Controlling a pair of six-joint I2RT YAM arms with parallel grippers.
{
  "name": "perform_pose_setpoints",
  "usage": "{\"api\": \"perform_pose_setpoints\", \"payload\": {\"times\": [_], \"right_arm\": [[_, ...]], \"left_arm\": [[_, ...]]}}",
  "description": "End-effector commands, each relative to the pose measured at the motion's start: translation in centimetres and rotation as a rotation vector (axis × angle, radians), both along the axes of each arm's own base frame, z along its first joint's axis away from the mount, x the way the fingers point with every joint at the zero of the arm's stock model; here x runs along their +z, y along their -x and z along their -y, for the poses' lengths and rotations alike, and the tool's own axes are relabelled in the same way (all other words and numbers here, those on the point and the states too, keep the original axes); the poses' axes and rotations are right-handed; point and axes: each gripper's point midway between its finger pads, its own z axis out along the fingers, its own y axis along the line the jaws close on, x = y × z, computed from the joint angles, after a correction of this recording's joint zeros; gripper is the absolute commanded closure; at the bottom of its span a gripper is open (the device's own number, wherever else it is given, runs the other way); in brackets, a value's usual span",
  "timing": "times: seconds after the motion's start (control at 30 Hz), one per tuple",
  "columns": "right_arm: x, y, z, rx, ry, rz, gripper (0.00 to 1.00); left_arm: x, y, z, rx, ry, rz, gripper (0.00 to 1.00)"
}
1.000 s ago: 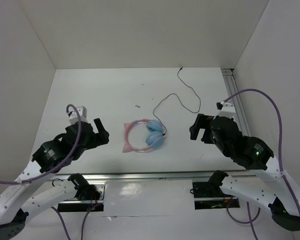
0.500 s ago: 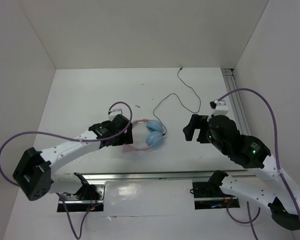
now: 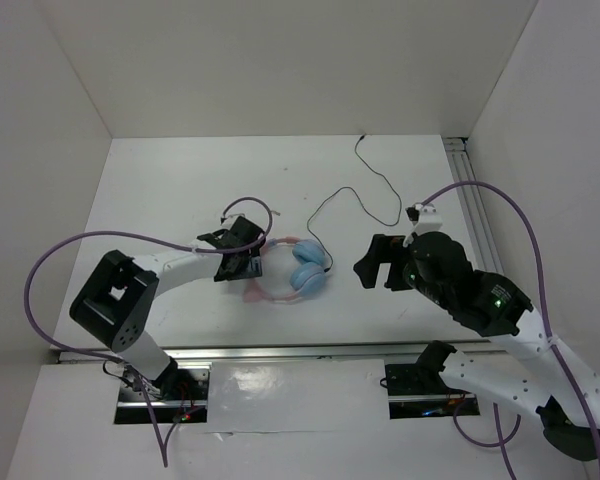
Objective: Wrap the headphones
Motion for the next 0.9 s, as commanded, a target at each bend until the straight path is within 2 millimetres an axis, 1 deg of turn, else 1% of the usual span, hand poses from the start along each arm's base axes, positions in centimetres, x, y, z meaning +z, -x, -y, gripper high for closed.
{"api": "perform_pose_setpoints", "payload": {"times": [0.0, 0.03, 0.07, 0.13, 0.17, 0.2, 0.23, 0.27, 0.33, 0.37, 0.4, 0.43, 0.47, 0.5, 0.53, 0.57, 0.6, 0.63, 0.67, 0.7, 0.73, 0.77, 0.8, 0.83, 0.87], "right_arm": [[1.5, -0.3, -0.6, 0.016, -0.05, 0.052, 0.0], [1.7, -0.2, -0.4, 0.016, -0.057, 0.059, 0.0], [1.7, -0.2, -0.4, 0.016, -0.058, 0.059, 0.0], [1.9, -0.1, -0.3, 0.016, -0.064, 0.066, 0.0], [1.9, -0.1, -0.3, 0.016, -0.064, 0.066, 0.0], [1.9, 0.1, -0.5, 0.025, -0.068, 0.062, 0.0], [1.9, 0.1, -0.5, 0.026, -0.068, 0.062, 0.0], [1.9, 0.1, -0.5, 0.026, -0.068, 0.062, 0.0], [2.1, 0.0, -0.6, 0.026, -0.074, 0.068, 0.0], [2.1, 0.0, -0.6, 0.026, -0.074, 0.068, 0.0], [1.8, -0.1, -0.6, 0.031, -0.065, 0.072, 0.0], [1.9, 0.0, -0.8, 0.04, -0.079, 0.079, 0.0], [1.8, -0.2, -0.9, 0.045, -0.076, 0.088, 0.0], [2.0, -0.2, -1.6, 0.083, -0.095, 0.108, 0.0], [2.1, -0.4, -1.9, 0.087, -0.1, 0.125, 0.0], [2.2, -0.4, -2.6, 0.114, -0.124, 0.131, 0.0], [1.7, -0.6, -3.1, 0.133, -0.125, 0.14, 0.0], [3.0, -1.2, -3.9, 0.148, -0.17, 0.198, 0.0], [3.3, -1.5, -4.5, 0.156, -0.194, 0.22, 0.0], [2.0, -1.9, -5.3, 0.178, -0.182, 0.217, 0.0], [3.2, -2.9, -6.2, 0.181, -0.226, 0.283, 0.0], [3.1, -3.5, -6.7, 0.185, -0.227, 0.305, 0.0], [3.0, -4.1, -7.2, 0.176, -0.236, 0.32, 0.0], [2.2, -5.6, -8.1, 0.159, -0.237, 0.348, 0.0], [1.9, -6.4, -8.3, 0.148, -0.221, 0.377, 0.0]], "left_arm": [[-0.1, -0.7, 1.2, -0.049, 0.008, 0.008, 0.19], [-0.4, -0.6, 1.2, -0.049, 0.002, -0.001, 0.19], [-0.4, -0.4, 1.5, -0.053, 0.006, -0.001, 0.22], [-0.7, -0.4, 1.4, -0.041, -0.001, -0.004, 0.25], [-1.6, -0.2, 1.1, -0.029, -0.019, -0.023, 0.28], [-2.0, -0.1, 1.0, -0.029, -0.027, -0.035, 0.31], [-2.3, -0.1, 1.0, -0.029, -0.036, -0.049, 0.38], [-2.9, -0.2, 0.9, -0.017, -0.051, -0.061, 0.46], [-3.6, 0.3, 0.6, -0.018, -0.076, -0.1, 0.65], [-3.5, 0.0, 0.8, -0.005, -0.074, -0.104, 0.88], [-3.6, 0.4, 0.6, 0.003, -0.08, -0.119, 1.0], [-3.3, 0.3, 0.6, 0.03, -0.081, -0.117, 1.0], [-2.9, 1.1, 0.2, 0.039, -0.106, -0.141, 1.0], [-1.0, 0.8, 0.2, 0.094, -0.105, -0.09, 1.0], [0.4, 1.0, -0.2, 0.125, -0.119, -0.067, 1.0], [2.2, 0.9, -0.4, 0.16, -0.126, -0.027, 1.0], [4.2, 0.7, -1.5, 0.205, -0.173, 0.036, 1.0], [5.9, 2.3, -3.0, 0.228, -0.229, 0.021, 1.0], [7.7, 2.8, -3.1, 0.275, -0.218, 0.057, 1.0], [11.7, 2.3, -3.5, 0.315, -0.19, 0.155, 1.0], [13.4, 3.5, -5.0, 0.334, -0.227, 0.148, 1.0], [15.1, 3.6, -5.1, 0.331, -0.219, 0.183, 1.0], [18.2, 3.3, -5.2, 0.338, -0.171, 0.247, 1.0], [19.7, 3.4, -5.9, 0.34, -0.183, 0.278, 1.0], [20.8, 3.9, -6.7, 0.315, -0.216, 0.28, 1.0]]}}
